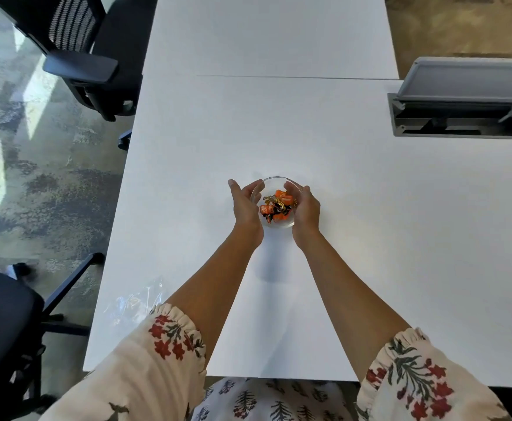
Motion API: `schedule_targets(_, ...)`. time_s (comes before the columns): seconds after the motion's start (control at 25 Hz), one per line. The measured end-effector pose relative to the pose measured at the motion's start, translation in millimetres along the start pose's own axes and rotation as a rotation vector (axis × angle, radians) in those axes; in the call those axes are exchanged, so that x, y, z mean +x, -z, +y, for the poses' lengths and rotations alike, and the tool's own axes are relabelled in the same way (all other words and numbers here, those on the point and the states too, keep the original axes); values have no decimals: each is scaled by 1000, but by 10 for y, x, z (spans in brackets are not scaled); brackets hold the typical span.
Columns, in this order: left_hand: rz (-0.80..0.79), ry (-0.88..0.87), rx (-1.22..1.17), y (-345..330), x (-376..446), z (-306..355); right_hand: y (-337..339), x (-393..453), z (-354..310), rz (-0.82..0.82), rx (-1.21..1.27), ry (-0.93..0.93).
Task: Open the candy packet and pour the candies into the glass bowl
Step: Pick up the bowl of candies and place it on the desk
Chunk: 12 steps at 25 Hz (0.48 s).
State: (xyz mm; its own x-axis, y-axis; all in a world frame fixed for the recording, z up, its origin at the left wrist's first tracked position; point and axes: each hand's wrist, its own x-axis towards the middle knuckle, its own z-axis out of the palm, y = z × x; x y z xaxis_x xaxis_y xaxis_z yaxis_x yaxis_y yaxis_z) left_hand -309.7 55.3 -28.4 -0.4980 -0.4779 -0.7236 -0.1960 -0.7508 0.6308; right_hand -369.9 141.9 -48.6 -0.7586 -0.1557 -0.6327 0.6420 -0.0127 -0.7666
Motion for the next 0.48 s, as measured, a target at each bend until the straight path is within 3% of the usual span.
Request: schedule_targets(0.48,0,-61,92,0,94,-131,71,113,104,-1,-47,38)
